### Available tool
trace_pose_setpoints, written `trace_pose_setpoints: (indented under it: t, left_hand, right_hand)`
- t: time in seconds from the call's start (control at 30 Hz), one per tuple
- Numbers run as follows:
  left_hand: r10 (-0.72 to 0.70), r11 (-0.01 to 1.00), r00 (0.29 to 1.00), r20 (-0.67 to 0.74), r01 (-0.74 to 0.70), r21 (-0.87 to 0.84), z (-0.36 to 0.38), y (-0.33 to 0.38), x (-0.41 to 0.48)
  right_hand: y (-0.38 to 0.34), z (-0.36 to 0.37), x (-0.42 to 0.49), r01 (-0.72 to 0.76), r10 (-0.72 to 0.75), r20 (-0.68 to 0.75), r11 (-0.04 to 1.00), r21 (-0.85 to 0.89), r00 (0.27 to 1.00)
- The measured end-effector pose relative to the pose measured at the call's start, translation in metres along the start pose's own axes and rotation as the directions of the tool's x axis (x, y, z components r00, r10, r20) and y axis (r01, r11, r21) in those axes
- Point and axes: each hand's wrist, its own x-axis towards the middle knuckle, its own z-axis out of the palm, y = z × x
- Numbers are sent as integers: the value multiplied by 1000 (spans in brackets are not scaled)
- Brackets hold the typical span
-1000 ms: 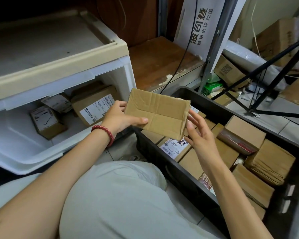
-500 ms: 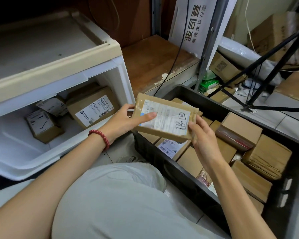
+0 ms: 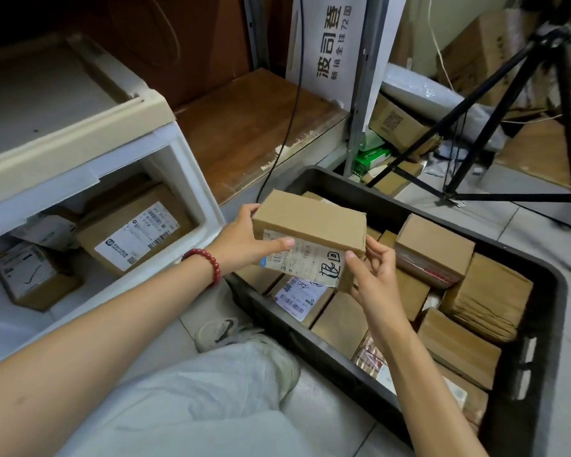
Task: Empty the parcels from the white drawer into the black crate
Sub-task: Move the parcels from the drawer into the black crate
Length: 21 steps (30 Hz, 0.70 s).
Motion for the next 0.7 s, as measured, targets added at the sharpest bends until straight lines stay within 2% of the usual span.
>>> trace_pose_setpoints:
  t: [0.13,0.3,0.4,0.53,0.7]
  left_hand:
    - [-68,997,995,67,70,-42,27,1,39]
    - [-34,999,998,59,34,1,39,-11,82]
    - [10,998,999,31,-12,55,49,-22,105]
    - [103,995,994,-37,-103,-10,58,-21,128]
    - [203,979,975,-88,-205,-14,61,-14,155]
  right_hand:
    - [21,-13,17,-47,47,-82,999,-5,996]
    - [34,-17,54,-11,6,-119,999,-38,993]
    - [39,-16,76,4,-18,-152,996,-92,988]
    - [49,-15,100,-15,-7,-209,995,-102,978]
    - [49,-11,125,24,-91,-300,975,-220,950]
